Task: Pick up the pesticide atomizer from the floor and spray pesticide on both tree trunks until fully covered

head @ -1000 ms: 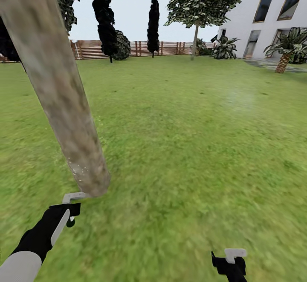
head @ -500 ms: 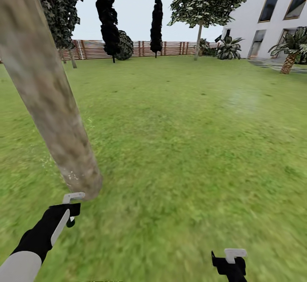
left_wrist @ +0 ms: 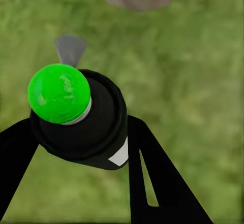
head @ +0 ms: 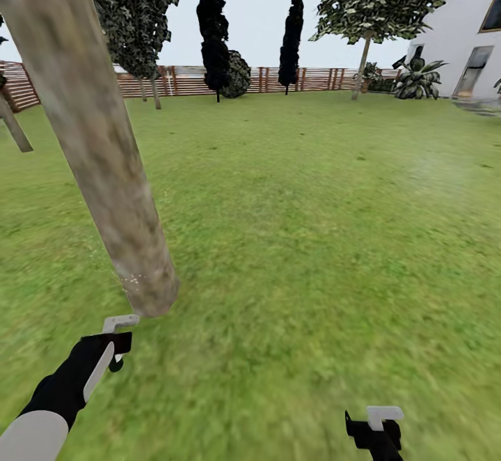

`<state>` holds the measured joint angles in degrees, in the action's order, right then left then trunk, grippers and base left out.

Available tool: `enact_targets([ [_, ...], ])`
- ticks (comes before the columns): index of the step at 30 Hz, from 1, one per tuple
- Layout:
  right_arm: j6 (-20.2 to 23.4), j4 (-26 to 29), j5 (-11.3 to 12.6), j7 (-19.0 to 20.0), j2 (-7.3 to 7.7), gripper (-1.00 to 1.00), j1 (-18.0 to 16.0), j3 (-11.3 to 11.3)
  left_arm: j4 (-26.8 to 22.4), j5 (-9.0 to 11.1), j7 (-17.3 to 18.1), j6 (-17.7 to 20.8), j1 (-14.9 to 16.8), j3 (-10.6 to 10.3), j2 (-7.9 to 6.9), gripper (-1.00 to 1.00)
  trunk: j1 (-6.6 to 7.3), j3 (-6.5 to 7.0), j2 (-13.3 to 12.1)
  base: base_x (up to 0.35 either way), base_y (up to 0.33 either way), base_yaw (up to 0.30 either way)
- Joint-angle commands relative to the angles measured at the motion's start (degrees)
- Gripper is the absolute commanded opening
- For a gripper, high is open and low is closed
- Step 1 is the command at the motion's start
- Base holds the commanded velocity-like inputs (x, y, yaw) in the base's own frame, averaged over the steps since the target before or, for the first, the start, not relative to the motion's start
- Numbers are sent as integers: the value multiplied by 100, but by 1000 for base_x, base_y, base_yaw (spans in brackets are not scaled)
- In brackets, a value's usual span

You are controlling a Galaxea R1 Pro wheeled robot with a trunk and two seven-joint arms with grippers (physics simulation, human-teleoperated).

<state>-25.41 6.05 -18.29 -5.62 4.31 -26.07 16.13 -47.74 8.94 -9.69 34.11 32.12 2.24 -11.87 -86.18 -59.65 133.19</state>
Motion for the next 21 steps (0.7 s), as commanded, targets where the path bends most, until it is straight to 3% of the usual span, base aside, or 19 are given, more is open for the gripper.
enact_targets([
  [1, -17, -7, -61, -25, -3, 100, -3, 30, -8, 60, -42, 26, 4, -4, 0, -100, 0, -5, 2, 137, -275, 278],
  [4, -17, -7, -55, -27, 3, 100, -3, 38, -17, 59, -33, 6, 5, -13, 18, -100, 0, -5, 2, 116, -194, 259],
  [9, -24, -7, -52, -35, 16, 100, -3, 39, -92, 29, 33, -583, 117, -66, 206, -100, 0, -5, 2, 12, -18, 51],
  [11, -23, -7, -52, -36, 17, 100, -3, 39, -110, 37, 126, -586, 398, -53, 149, -100, 0, -5, 2, 1, -1, 2],
  [12, -22, -4, -52, -36, 17, 100, -3, 43, -79, -2, 374, -538, 533, -58, 45, -100, 0, -5, 2, 0, 0, 0],
  [13, -18, 0, -52, -36, 17, 100, -3, 41, -58, -12, 837, -489, 604, -46, -224, -100, 0, -5, 2, 0, 0, 0],
  [14, -18, -2, -52, -36, 17, 100, -3, 40, -60, -6, 1082, -472, 628, -41, -350, -100, 0, -5, 2, 0, 0, 0],
  [16, -17, -4, -52, -36, 17, 100, -3, 39, -134, -13, 1291, -324, 650, -63, -373, -100, 0, -5, 2, 0, 0, 0],
  [18, -17, -6, -52, -30, 17, 100, -3, 39, -385, -28, 1352, -13, 700, -66, -277, -100, 0, -5, 2, 0, 0, 0],
  [20, -17, -7, -52, -28, 17, 100, -3, 39, -625, -29, 1380, 87, 720, -20, -358, -100, 0, -5, 2, 0, 0, 0],
  [21, -17, -7, -52, -32, 17, 100, -3, 39, -718, -12, 1394, 111, 719, -3, -556, -100, 0, -5, 2, 0, 0, 0],
])
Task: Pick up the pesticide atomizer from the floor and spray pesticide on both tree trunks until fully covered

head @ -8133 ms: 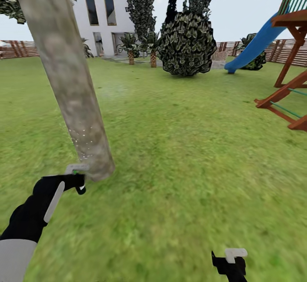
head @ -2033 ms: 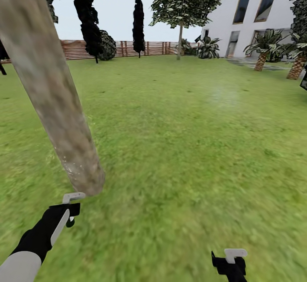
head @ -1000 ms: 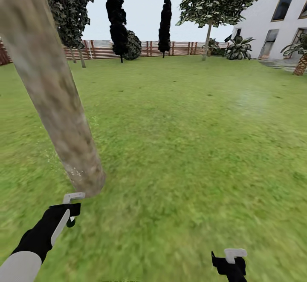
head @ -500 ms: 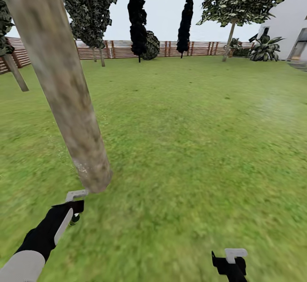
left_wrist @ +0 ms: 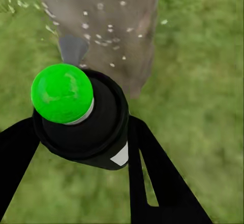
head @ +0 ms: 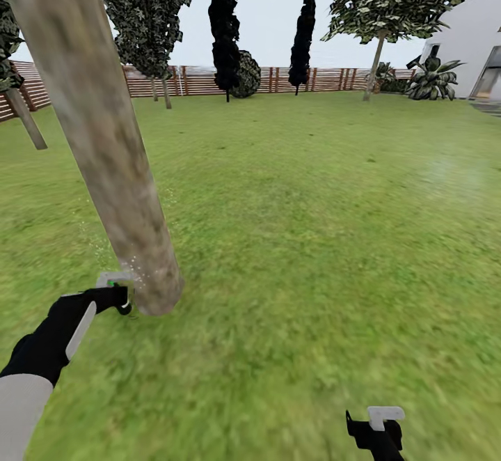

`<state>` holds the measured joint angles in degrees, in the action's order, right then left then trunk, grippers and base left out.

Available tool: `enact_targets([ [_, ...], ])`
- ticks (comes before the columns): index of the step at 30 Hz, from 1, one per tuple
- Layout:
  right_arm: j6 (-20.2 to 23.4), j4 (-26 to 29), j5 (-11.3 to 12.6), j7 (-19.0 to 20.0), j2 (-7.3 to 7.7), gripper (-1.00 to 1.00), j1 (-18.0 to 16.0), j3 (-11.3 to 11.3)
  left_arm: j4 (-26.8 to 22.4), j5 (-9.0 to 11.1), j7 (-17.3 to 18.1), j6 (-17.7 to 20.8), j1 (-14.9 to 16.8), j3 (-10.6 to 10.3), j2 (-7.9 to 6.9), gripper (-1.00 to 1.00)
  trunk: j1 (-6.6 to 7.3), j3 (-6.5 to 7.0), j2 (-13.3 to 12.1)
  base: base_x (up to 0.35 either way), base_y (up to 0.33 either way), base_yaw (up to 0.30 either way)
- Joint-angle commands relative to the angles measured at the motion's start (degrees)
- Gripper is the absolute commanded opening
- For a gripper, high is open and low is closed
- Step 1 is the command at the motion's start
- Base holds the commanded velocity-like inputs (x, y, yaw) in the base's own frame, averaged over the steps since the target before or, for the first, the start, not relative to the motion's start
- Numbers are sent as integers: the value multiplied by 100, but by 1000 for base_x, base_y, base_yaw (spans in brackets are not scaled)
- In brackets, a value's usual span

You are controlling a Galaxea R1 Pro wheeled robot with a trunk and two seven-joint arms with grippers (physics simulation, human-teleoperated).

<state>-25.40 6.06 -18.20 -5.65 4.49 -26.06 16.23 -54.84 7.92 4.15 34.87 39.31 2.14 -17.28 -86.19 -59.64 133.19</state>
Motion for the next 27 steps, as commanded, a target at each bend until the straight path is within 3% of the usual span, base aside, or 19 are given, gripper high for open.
enact_targets([
  [1, -18, -8, -61, -30, 0, 100, -4, 29, -30, 106, 21, 38, -12, 10, -118, -100, 1, -5, 2, 0, 0, 0],
  [3, -18, -8, -61, -26, 0, 100, -4, 29, -76, 132, 34, 37, -49, 9, -204, -100, 1, -5, 2, 0, 0, 0],
  [10, -18, -8, -62, -24, 0, 100, -4, 29, -412, 142, 42, 45, -12, -11, -152, -100, 1, -5, 2, 0, 0, 0],
  [11, -18, -8, -61, -24, -5, 100, -4, 28, -417, 132, 40, 46, -7, 34, -180, -100, 1, -5, 2, 0, 0, 0],
  [13, -18, -8, -61, -24, -9, 100, -4, 23, -426, 118, 48, 47, -29, 492, -240, -100, 1, -5, 2, 0, 0, 0],
  [15, -18, -8, -61, -24, -9, 100, -4, 26, -442, 96, 50, 73, -44, 586, -235, -100, 1, -5, 2, 0, 0, 4],
  [19, -18, -8, -61, -25, -9, 100, -4, 29, -455, 87, 46, 194, -65, 616, -178, -100, 1, -5, 2, 0, -84, 230],
  [22, -18, -8, -61, -26, -9, 100, -4, 29, -450, 84, 14, 195, -64, 425, -171, -100, 1, -5, 2, 0, -247, 132],
  [27, -18, -8, -61, -24, -9, 100, -4, 28, -432, 64, -24, 187, -70, 392, -170, -100, 1, -5, 2, 0, -269, 6],
])
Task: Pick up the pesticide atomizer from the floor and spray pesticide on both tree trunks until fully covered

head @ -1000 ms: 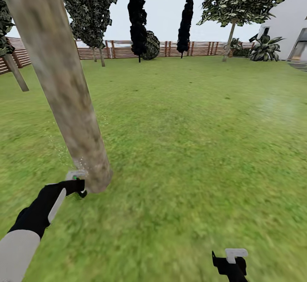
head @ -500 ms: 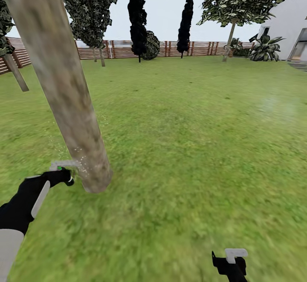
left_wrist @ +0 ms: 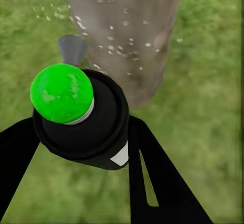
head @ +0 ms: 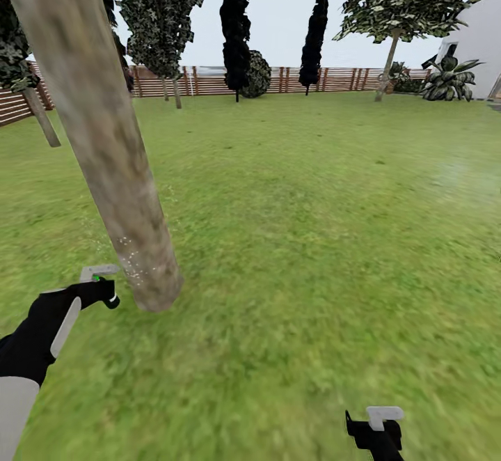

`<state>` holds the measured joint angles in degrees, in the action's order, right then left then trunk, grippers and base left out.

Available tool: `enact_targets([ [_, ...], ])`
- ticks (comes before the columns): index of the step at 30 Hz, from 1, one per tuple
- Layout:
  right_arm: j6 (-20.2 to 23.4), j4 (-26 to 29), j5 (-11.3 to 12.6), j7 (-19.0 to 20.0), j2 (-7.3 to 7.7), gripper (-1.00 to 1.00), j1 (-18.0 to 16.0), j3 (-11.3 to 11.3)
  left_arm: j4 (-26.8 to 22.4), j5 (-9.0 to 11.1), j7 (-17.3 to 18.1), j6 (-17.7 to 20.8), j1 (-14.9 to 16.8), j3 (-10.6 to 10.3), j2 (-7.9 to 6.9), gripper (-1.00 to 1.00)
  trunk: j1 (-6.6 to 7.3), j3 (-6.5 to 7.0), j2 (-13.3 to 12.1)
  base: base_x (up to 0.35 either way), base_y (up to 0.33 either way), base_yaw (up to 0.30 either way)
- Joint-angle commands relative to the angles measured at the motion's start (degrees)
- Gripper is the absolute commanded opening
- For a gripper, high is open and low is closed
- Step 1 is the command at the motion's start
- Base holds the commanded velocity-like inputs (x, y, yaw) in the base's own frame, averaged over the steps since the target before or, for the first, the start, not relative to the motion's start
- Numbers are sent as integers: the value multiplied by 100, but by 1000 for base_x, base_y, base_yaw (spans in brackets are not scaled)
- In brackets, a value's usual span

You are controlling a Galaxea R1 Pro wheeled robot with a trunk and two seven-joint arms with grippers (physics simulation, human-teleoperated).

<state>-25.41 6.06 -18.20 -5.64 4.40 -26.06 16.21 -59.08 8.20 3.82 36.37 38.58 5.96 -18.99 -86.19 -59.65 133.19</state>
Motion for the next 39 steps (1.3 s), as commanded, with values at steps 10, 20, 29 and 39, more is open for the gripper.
enact_targets([
  [10, -17, -9, -61, -25, -1, 100, -4, 24, 63, 33, -6, 28, 1, 16, 7, -100, 1, -5, 2, 0, -270, 0],
  [20, -17, -9, -65, -25, -1, 100, -4, 24, 63, 33, -21, 28, 1, 20, 9, -100, 1, -5, 2, 5, -270, 182],
  [29, -17, -5, -61, -25, -1, 100, -4, 31, 63, 33, -22, 30, 1, 19, 9, -100, 1, -5, 2, 162, -241, 75],
  [39, -24, -8, -61, -30, -1, 100, -4, 29, 63, 33, -106, 28, 1, 19, 9, -100, 1, -5, 2, 184, -221, 162],
])
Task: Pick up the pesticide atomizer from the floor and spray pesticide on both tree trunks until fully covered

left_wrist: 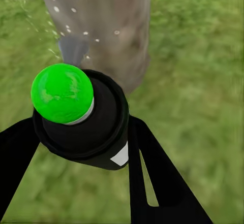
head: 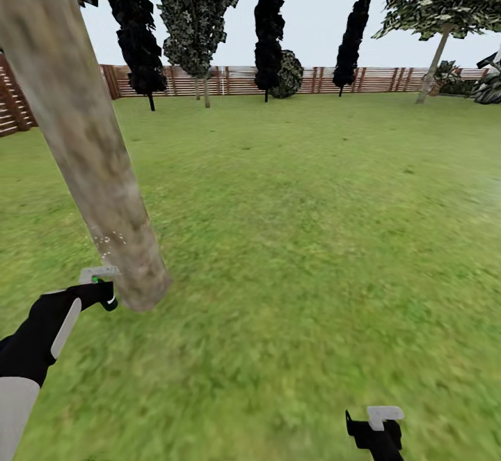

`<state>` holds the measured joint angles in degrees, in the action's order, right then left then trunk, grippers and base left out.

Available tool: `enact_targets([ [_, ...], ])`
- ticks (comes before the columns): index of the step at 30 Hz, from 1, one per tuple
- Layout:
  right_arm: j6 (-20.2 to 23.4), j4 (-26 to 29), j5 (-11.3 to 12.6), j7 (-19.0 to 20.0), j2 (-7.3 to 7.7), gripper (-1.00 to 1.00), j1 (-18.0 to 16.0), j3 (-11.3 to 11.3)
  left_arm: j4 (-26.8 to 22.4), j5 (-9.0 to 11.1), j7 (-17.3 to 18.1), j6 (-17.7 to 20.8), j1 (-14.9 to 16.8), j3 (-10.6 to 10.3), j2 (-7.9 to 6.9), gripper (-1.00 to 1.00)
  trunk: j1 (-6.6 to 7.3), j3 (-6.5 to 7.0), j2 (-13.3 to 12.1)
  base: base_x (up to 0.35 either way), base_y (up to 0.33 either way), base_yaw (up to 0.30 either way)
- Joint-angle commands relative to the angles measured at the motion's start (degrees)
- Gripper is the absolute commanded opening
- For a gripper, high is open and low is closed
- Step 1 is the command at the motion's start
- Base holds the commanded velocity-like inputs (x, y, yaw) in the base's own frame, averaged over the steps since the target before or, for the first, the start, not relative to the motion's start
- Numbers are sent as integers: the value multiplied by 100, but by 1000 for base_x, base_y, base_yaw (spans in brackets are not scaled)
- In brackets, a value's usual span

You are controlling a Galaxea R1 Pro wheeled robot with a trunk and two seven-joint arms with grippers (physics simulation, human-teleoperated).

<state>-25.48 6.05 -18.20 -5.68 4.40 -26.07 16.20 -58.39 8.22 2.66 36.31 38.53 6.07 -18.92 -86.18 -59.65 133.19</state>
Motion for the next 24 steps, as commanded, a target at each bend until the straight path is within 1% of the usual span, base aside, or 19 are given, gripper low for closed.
enact_targets([
  [1, -17, -7, -62, -27, 0, 100, -3, 31, -6, 30, 11, 34, 5, 9, 2, -100, 0, -5, 2, 134, -246, 277],
  [9, -19, 1, -61, -22, 0, 100, -3, 31, -5, 30, 7, 34, 5, 9, 2, -100, 0, -5, 2, 109, -256, 262],
  [21, -10, -2, -61, -21, 0, 100, -3, 32, -5, 14, 15, 42, 5, 1, -5, -100, 0, -5, 2, 94, -263, 9],
  [24, -10, 1, -61, -21, 0, 100, -3, 32, -6, 13, 15, 43, 5, 0, -7, -100, 0, -5, 2, 86, -265, 128],
])
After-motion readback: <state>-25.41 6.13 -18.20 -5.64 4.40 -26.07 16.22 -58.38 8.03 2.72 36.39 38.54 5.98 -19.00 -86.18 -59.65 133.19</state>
